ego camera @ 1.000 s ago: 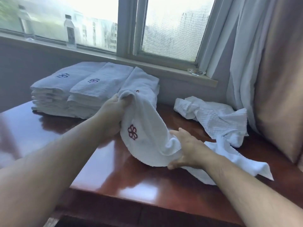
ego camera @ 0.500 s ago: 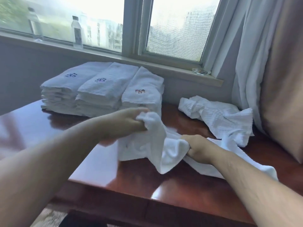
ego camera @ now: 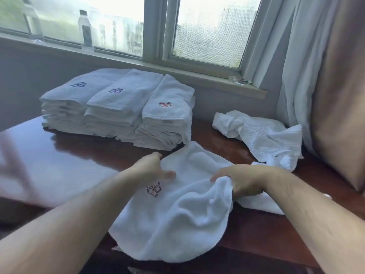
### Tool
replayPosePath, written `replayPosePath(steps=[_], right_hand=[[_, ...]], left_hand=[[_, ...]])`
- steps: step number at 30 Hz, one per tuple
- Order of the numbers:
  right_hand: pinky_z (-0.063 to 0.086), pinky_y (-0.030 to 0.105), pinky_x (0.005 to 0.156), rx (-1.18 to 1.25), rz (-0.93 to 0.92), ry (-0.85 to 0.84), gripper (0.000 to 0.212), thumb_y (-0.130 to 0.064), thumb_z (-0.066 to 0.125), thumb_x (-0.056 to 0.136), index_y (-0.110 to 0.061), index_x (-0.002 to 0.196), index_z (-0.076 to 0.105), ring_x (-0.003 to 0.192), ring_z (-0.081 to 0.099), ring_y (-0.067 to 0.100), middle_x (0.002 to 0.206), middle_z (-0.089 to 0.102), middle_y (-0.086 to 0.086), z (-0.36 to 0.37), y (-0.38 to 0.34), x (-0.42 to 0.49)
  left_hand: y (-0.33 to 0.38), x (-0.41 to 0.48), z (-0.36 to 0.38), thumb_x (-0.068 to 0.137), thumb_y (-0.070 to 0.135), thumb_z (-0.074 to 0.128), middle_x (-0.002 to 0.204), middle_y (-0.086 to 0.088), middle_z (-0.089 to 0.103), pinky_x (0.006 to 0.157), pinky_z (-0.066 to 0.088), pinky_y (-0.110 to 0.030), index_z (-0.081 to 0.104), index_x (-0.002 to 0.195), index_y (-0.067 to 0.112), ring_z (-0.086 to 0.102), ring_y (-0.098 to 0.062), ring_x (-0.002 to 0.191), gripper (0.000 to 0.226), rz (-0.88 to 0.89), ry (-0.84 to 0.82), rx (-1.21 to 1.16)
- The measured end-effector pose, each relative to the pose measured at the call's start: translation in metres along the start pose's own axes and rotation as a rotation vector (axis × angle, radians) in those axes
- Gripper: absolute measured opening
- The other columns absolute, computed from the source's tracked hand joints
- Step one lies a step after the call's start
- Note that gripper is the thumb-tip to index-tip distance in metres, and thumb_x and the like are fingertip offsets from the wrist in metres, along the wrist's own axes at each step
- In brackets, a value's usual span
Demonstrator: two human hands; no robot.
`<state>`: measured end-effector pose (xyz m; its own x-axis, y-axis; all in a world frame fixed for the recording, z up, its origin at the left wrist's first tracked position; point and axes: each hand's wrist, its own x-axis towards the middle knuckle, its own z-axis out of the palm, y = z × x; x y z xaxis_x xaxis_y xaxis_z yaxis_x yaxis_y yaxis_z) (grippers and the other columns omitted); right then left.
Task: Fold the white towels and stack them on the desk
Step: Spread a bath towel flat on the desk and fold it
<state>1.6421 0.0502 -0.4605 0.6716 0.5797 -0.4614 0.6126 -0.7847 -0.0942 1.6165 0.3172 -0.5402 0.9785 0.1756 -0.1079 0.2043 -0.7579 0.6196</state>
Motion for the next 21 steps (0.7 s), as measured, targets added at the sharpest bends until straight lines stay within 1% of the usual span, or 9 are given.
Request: replayPosePath(steps=[2,5,8,12,15,17,18,19,21], right_hand=[[0.049,0.027,0.077,-0.048,-0.032,-0.017,0.023,-0.037,0.077,0.083,-0.026,0.098,0.064,0.09,0.06,0.01,0.101,0.068,-0.007,0.004,-0.005,0.003],[0.045,0.023,0.066,-0.062,-0.073,-0.017,0.015,-0.029,0.074,0.085,-0.023,0.093,0.063,0.075,0.054,0.007,0.095,0.067,-0.002,0.007,-0.012,0.002],[0.052,0.031,0.081,0.151,-0.134,-0.016,0.035,-0.032,0.079,0.08,-0.026,0.111,0.063,0.09,0.061,0.009,0.103,0.068,-0.008,0.007,-0.017,0.0],[0.032,0.019,0.109,0.272,-0.071,-0.143,0.107,-0.074,0.075,0.058,-0.043,0.153,0.035,0.132,0.035,-0.009,0.147,0.037,-0.034,-0.002,-0.024,-0.005],[0.033,0.02,0.104,0.291,-0.084,-0.089,0.074,-0.081,0.059,0.078,-0.044,0.142,0.051,0.129,0.045,-0.003,0.143,0.048,-0.028,-0.003,-0.025,-0.001],[0.042,0.027,0.093,0.288,-0.082,0.02,0.026,-0.071,0.049,0.093,-0.052,0.099,0.066,0.102,0.059,0.003,0.106,0.065,-0.023,0.006,-0.028,0.008],[0.044,0.028,0.086,0.293,-0.07,0.085,0.025,-0.065,0.049,0.096,-0.05,0.084,0.064,0.092,0.059,0.004,0.093,0.064,-0.02,0.011,-0.029,0.014],[0.046,0.029,0.084,0.305,-0.042,0.152,0.025,-0.059,0.051,0.099,-0.046,0.081,0.063,0.089,0.06,0.006,0.089,0.065,-0.016,0.016,-0.028,0.02],[0.051,0.031,0.087,0.35,0.038,0.282,0.017,-0.048,0.057,0.099,-0.038,0.092,0.069,0.092,0.064,0.011,0.094,0.069,-0.01,0.023,-0.026,0.031]], left_hand=[[0.011,0.0,0.003,0.074,0.039,0.08,0.094,0.003,0.064,0.075,0.052,-0.031,0.061,0.093,0.018,0.063,-0.021,0.091,0.034,0.035,-0.036,0.118],[0.028,-0.005,-0.005,0.081,0.015,0.064,0.099,-0.006,0.061,0.074,0.049,-0.037,0.061,0.088,0.016,0.059,-0.031,0.101,0.008,0.234,0.319,0.192],[0.038,-0.003,-0.018,0.089,0.009,0.054,0.112,-0.013,0.054,0.077,0.047,-0.047,0.053,0.1,0.015,0.056,-0.038,0.1,0.013,0.389,0.633,0.115],[0.029,0.0,-0.036,0.083,0.015,0.059,0.11,-0.006,0.058,0.081,0.04,-0.037,0.042,0.096,0.026,0.056,-0.031,0.112,0.024,0.367,0.289,0.319],[0.013,-0.005,-0.044,0.076,0.041,0.067,0.112,0.006,0.043,0.092,0.033,-0.037,0.054,0.107,0.034,0.045,-0.022,0.118,0.035,0.425,0.272,0.494],[0.007,-0.009,-0.049,0.076,0.048,0.059,0.116,0.001,0.042,0.091,0.031,-0.042,0.062,0.117,0.032,0.043,-0.027,0.113,0.044,0.524,0.575,0.564],[0.002,-0.01,-0.051,0.077,0.044,0.058,0.119,-0.003,0.043,0.09,0.031,-0.044,0.063,0.122,0.027,0.043,-0.03,0.11,0.048,0.52,0.748,0.595],[-0.002,-0.012,-0.052,0.078,0.039,0.06,0.125,-0.007,0.043,0.092,0.03,-0.046,0.06,0.13,0.024,0.042,-0.031,0.113,0.054,0.456,0.853,0.636],[-0.01,-0.014,-0.05,0.08,0.035,0.062,0.146,-0.013,0.028,0.108,0.018,-0.05,0.039,0.149,0.019,0.027,-0.034,0.132,0.075,0.179,0.727,0.77]])
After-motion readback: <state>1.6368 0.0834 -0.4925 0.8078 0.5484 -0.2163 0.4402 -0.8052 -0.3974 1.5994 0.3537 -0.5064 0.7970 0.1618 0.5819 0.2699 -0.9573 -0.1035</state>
